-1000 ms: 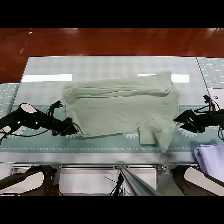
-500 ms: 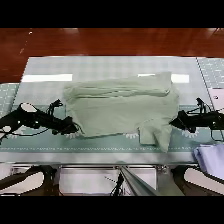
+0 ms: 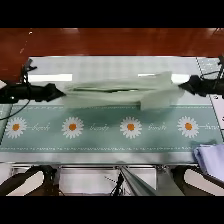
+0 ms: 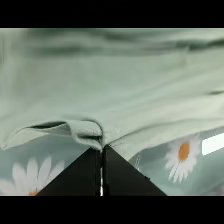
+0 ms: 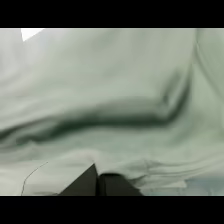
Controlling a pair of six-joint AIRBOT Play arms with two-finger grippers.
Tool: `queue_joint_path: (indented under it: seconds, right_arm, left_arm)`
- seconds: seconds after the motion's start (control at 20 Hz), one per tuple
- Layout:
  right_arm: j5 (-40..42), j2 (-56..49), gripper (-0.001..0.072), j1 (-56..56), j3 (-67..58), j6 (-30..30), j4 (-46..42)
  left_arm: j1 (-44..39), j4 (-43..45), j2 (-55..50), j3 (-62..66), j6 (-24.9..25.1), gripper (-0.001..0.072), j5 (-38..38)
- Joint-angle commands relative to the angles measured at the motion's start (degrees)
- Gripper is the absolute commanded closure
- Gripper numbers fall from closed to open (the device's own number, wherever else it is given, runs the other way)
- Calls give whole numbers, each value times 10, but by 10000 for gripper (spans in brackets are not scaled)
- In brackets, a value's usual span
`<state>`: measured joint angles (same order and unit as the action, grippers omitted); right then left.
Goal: Fold the shirts.
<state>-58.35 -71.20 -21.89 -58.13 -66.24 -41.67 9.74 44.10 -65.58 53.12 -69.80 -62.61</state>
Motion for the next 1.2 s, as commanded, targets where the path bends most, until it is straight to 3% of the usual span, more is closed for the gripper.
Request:
queue_joint_path:
  seconds: [0.0, 0.1, 0.2, 0.65, 0.7, 0.75, 0.85, 0.95, 1.1, 1.15]
  right_arm:
    - [138, -42, 685, 65, -85, -1, 16]
    - [193, -89, 685, 91, -132, -2, 3]
    - [213, -140, 685, 103, -170, -12, 4]
    - [211, -277, 682, 111, -205, -19, -17]
    - [206, -283, 640, 110, -205, -19, -18]
    - [204, -284, 496, 110, -205, -18, -17]
    - [204, -272, 270, 105, -206, -1, -20]
    - [204, -242, 257, 88, -206, 20, -50]
    - [198, -193, 256, 48, -206, -24, -196]
    - [185, -184, 143, 31, -206, -61, -235]
  left_arm:
    - [-6, -49, 5, 58, 2, 679, 99]
    - [-16, -65, -6, 58, 1, 679, 192]
    - [-26, -79, -42, 58, 2, 679, 236]
    - [-46, -104, -229, 60, 0, 677, 238]
    - [-46, -109, -239, 60, -1, 675, 232]
    - [-46, -114, -246, 60, -1, 634, 224]
    - [-42, -113, -246, 60, -1, 428, 209]
    - [-25, -113, -242, 61, -1, 293, 170]
    - [15, -113, -239, 67, 0, 292, 83]
    - [25, -113, -237, 67, 2, 293, 61]
